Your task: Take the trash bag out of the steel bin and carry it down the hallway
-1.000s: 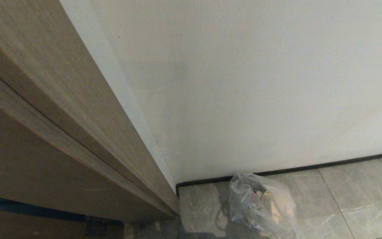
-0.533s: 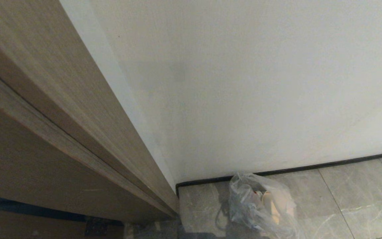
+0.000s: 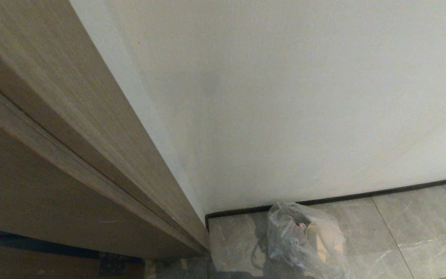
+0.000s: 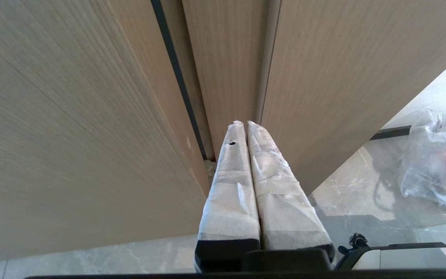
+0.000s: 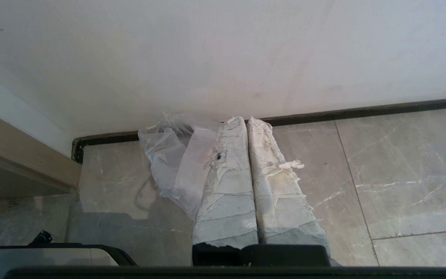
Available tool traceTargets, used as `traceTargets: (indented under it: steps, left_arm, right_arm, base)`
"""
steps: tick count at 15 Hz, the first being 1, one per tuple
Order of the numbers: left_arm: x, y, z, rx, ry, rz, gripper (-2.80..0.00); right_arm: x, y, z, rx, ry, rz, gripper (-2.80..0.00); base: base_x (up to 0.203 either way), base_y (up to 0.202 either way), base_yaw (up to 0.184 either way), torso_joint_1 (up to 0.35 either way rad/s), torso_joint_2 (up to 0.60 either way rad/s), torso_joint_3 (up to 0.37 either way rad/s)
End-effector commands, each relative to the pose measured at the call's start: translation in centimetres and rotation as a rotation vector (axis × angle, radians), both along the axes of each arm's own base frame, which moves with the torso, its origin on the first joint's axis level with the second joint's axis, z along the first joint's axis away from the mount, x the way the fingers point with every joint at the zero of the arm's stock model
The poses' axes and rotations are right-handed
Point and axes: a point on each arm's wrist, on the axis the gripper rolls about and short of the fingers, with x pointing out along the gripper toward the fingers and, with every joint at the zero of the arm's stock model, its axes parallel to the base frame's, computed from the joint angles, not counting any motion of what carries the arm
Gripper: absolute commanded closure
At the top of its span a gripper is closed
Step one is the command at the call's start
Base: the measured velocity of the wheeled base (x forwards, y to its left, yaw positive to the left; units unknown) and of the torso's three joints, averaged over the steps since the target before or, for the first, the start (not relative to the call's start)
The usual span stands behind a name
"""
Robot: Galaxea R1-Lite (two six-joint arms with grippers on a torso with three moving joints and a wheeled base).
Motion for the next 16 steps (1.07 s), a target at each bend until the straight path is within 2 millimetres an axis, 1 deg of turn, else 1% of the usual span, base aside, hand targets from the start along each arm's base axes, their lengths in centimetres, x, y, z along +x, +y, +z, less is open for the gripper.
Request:
traceTargets:
  steps: [1, 16]
  left_arm:
    - [0.0, 0.0, -0.01, 0.0, 0.001, 0.0, 0.0]
    - [-0.01, 0.0, -0.02, -0.002, 0.0, 0.0, 0.0]
  right_arm:
    - [0.02, 0.0, -0.05, 0.0, 0.004, 0.0, 0.0]
    - [0.02, 0.0, -0.03, 0.0, 0.003, 0.0, 0.0]
  base:
    - [0.0, 0.0, 0.0, 0.0, 0.0, 0.0]
    - [0.0, 0.0, 0.0, 0.0, 0.0, 0.0]
